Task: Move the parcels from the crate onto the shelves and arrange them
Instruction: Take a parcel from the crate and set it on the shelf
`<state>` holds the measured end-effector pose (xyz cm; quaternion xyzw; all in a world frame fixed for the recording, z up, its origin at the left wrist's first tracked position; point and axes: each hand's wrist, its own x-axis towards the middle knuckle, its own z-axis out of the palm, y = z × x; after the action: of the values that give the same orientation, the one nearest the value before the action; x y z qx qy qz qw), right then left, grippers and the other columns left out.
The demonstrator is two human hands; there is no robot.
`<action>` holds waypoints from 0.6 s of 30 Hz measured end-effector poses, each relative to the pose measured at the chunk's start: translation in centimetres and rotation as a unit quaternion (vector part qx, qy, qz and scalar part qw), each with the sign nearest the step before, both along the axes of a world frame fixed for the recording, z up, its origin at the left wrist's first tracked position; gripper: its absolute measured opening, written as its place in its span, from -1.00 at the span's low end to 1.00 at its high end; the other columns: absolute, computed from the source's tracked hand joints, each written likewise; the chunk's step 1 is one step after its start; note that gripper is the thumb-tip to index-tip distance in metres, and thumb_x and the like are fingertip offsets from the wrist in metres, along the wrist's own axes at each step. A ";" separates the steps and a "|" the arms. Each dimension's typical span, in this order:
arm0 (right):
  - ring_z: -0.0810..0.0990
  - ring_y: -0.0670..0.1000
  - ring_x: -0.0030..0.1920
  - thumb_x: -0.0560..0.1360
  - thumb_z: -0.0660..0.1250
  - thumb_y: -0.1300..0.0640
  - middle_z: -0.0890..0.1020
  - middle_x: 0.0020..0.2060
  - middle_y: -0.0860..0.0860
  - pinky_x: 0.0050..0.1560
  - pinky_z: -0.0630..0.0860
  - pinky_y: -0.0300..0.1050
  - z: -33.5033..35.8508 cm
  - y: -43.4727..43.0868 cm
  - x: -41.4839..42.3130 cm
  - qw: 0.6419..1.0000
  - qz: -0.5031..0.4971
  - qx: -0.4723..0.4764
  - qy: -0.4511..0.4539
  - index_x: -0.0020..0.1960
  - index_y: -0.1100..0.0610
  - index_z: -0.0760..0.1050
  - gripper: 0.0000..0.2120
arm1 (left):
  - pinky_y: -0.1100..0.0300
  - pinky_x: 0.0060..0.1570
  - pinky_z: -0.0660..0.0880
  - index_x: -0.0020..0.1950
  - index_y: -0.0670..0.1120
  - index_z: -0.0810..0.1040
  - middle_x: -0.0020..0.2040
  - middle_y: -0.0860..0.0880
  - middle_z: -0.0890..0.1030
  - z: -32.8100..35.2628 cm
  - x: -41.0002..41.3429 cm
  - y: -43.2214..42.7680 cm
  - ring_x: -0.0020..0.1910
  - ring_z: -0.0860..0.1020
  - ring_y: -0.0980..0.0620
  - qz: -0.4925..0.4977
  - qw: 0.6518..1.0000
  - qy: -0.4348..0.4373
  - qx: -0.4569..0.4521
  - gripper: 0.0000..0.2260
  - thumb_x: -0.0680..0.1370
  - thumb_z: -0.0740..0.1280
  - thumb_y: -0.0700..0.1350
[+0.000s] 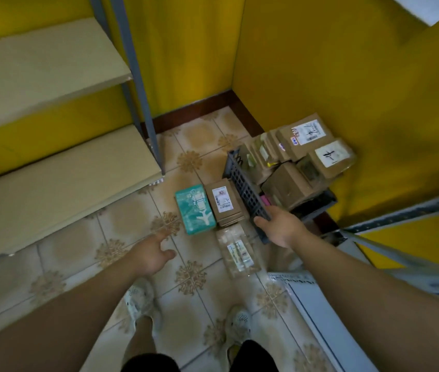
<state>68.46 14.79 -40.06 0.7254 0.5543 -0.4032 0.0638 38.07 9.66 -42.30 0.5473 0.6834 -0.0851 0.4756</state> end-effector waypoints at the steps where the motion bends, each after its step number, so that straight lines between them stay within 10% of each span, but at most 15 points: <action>1: 0.54 0.18 0.17 0.60 0.21 -0.20 0.55 0.26 0.14 0.12 0.47 -0.04 -0.6 0.5 -0.3 1.000 -0.028 -0.006 0.002 0.43 0.07 0.38 -0.49 | 0.17 0.38 0.22 0.58 -0.02 0.10 0.57 -0.08 0.16 -0.9 -0.8 1.1 0.50 0.23 -0.08 -0.001 1.000 0.000 -0.009 -0.40 0.61 0.27 0.02; 18: 0.50 0.13 0.30 0.58 0.29 -0.14 0.48 0.39 0.12 0.29 0.45 -0.01 -20.9 14.4 -11.9 0.985 -0.127 -0.106 0.059 0.53 0.09 0.26 -0.39 | 0.14 0.32 0.27 0.56 -0.02 0.15 0.55 -0.11 0.19 -19.9 -9.5 16.0 0.46 0.29 -0.13 0.023 0.995 -0.001 -0.100 -0.45 0.62 0.25 0.05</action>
<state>56.51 29.15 -60.94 0.7537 0.4150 -0.5066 0.0554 28.55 25.69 -62.24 0.4809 0.6836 -0.1420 0.5304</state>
